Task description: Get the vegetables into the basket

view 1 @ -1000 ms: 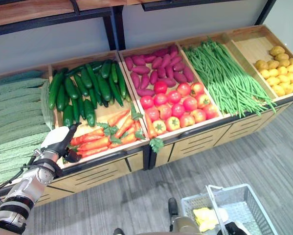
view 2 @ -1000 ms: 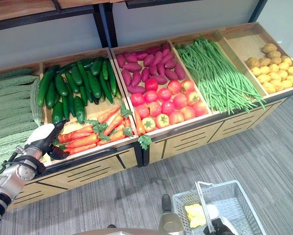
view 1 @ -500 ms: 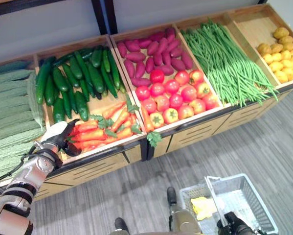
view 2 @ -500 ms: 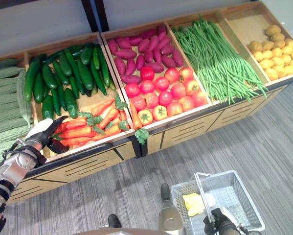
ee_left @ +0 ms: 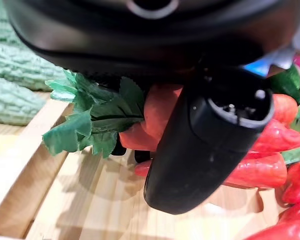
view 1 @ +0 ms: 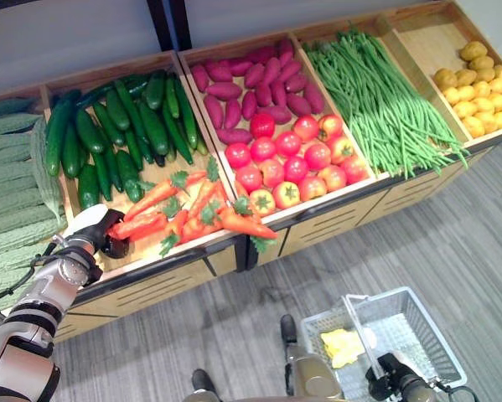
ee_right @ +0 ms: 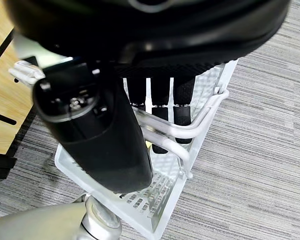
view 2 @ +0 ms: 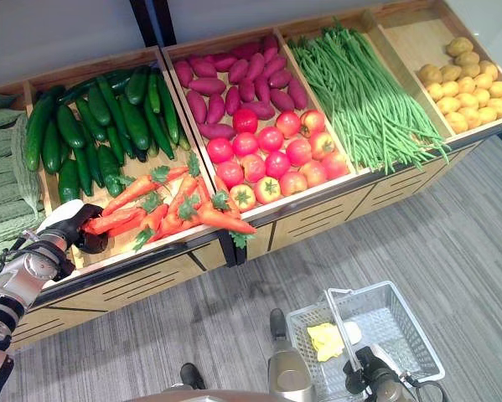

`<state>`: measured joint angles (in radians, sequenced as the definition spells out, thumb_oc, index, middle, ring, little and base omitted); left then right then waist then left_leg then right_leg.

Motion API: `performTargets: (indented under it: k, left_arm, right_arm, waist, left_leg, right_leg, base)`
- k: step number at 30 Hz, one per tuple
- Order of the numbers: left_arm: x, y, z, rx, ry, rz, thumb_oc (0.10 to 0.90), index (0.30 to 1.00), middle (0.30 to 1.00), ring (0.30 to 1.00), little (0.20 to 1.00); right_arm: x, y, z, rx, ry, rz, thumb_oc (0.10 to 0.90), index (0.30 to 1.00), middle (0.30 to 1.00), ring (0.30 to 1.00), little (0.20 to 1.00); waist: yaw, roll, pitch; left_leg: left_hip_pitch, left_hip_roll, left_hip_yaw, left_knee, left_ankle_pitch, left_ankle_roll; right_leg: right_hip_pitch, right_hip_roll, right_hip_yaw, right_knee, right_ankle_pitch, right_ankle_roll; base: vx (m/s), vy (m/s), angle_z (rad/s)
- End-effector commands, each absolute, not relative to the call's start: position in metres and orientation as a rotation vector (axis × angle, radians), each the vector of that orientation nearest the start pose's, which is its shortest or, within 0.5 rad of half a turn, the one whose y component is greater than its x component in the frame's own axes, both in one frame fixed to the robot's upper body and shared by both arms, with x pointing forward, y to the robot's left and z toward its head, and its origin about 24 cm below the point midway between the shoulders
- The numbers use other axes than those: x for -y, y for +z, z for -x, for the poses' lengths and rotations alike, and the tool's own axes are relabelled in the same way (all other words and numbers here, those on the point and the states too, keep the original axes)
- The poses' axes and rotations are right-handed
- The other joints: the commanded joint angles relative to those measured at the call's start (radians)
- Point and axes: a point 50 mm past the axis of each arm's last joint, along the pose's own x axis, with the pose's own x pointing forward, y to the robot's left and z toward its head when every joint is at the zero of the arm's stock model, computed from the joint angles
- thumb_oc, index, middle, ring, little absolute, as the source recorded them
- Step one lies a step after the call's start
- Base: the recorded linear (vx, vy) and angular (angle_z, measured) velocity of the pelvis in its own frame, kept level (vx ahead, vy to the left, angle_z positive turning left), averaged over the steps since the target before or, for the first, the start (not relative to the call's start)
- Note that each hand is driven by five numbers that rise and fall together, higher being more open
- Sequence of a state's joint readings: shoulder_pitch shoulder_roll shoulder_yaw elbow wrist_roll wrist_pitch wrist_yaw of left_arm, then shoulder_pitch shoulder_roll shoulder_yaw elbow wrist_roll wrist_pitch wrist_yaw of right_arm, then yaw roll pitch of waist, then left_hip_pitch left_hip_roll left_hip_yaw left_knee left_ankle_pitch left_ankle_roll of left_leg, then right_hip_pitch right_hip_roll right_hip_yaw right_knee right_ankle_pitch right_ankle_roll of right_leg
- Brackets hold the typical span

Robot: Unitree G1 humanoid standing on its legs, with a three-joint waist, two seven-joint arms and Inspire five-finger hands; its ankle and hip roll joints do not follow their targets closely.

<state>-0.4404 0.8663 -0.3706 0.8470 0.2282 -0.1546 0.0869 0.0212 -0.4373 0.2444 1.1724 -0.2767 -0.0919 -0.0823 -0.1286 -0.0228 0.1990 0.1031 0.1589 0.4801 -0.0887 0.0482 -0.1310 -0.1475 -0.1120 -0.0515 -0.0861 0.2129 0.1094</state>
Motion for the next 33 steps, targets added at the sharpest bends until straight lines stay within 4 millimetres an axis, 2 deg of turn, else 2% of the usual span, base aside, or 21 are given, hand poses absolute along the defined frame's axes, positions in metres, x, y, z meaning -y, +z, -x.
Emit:
performTargets:
  k: [1, 3, 4, 8, 11, 23, 27, 33]
  left_arm:
    - [-0.362, 0.134, -0.31, -0.061, 0.286, -1.284, 0.4, 0.3, 0.3, 0.3, 0.3]
    - [-0.363, 0.137, -0.31, -0.048, 0.299, -1.297, 0.4, 0.3, 0.3, 0.3, 0.3]
    - [-0.358, 0.148, -0.311, 0.014, 0.307, -1.31, 0.4, 0.3, 0.3, 0.3, 0.3]
    - [-0.354, 0.161, -0.307, 0.1, 0.317, -1.331, 0.4, 0.3, 0.3, 0.3, 0.3]
    - [-0.342, 0.179, -0.3, 0.223, 0.28, -1.309, 0.4, 0.3, 0.3, 0.3, 0.3]
    - [-0.32, 0.176, -0.277, 0.338, 0.162, -1.241, 0.4, 0.3, 0.3, 0.3, 0.3]
    - [-0.314, 0.178, -0.275, 0.369, 0.149, -1.229, 0.4, 0.3, 0.3, 0.3, 0.3]
    - [-0.291, 0.176, -0.272, 0.441, 0.054, -1.129, 0.4, 0.3, 0.3, 0.3, 0.3]
  right_arm:
    - [0.295, -0.135, -0.095, -1.097, 0.116, 0.818, 0.4, 0.3, 0.3, 0.3, 0.3]
    - [0.295, -0.136, -0.094, -1.097, 0.114, 0.817, 0.4, 0.3, 0.3, 0.3, 0.3]
    - [0.298, -0.136, -0.09, -1.111, 0.093, 0.813, 0.4, 0.3, 0.3, 0.3, 0.3]
    - [0.297, -0.138, -0.084, -1.123, 0.086, 0.798, 0.4, 0.3, 0.3, 0.3, 0.3]
    - [0.299, -0.138, -0.077, -1.141, 0.061, 0.775, 0.4, 0.3, 0.3, 0.3, 0.3]
    - [0.298, -0.141, -0.062, -1.179, 0.047, 0.744, 0.4, 0.3, 0.3, 0.3, 0.3]
    - [0.298, -0.142, -0.06, -1.186, 0.047, 0.741, 0.4, 0.3, 0.3, 0.3, 0.3]
    - [0.298, -0.143, -0.056, -1.199, 0.037, 0.735, 0.4, 0.3, 0.3, 0.3, 0.3]
  waist:
    - [-0.005, -0.024, -0.024]
    - [-0.005, -0.024, -0.026]
    - [0.001, -0.023, -0.031]
    - [0.005, -0.023, -0.042]
    - [0.01, -0.02, -0.058]
    - [0.018, -0.014, -0.083]
    - [0.018, -0.015, -0.085]
    - [0.015, -0.015, -0.085]
  left_leg:
    - [-0.014, 0.016, -0.069, 0.001, 0.036, -0.013]
    - [-0.011, 0.015, -0.072, 0.001, 0.034, -0.012]
    - [-0.01, 0.013, -0.077, 0.001, 0.033, -0.012]
    - [-0.005, 0.011, -0.087, 0.001, 0.03, -0.012]
    - [0.006, 0.004, -0.096, 0.001, 0.024, -0.01]
    - [0.013, -0.01, -0.107, 0.001, 0.017, -0.004]
    - [0.013, -0.013, -0.107, 0.001, 0.017, -0.002]
    - [0.024, -0.018, -0.1, 0.001, 0.01, 0.002]
  right_leg:
    - [0.088, -0.08, -0.013, 0.014, -0.043, 0.096]
    - [0.094, -0.081, -0.016, 0.014, -0.045, 0.096]
    - [0.101, -0.084, -0.024, 0.012, -0.045, 0.098]
    - [0.115, -0.09, -0.036, 0.01, -0.047, 0.1]
    - [0.133, -0.098, -0.047, 0.01, -0.048, 0.102]
    - [0.15, -0.116, -0.054, 0.007, -0.046, 0.106]
    - [0.15, -0.119, -0.055, 0.006, -0.043, 0.107]
    - [0.157, -0.122, -0.052, 0.005, -0.046, 0.107]
  base:
    - [-0.02, -0.009, 0.05]
    - [-0.01, -0.003, 0.07]
    - [-0.02, -0.003, 0.06]
    - [-0.02, -0.008, 0.09]
    - [0.01, 0.007, 0.09]
    - [-0.01, 0.004, 0.04]
    - [-0.01, 0.001, 0.04]
    - [0.0, 0.0, 0.0]
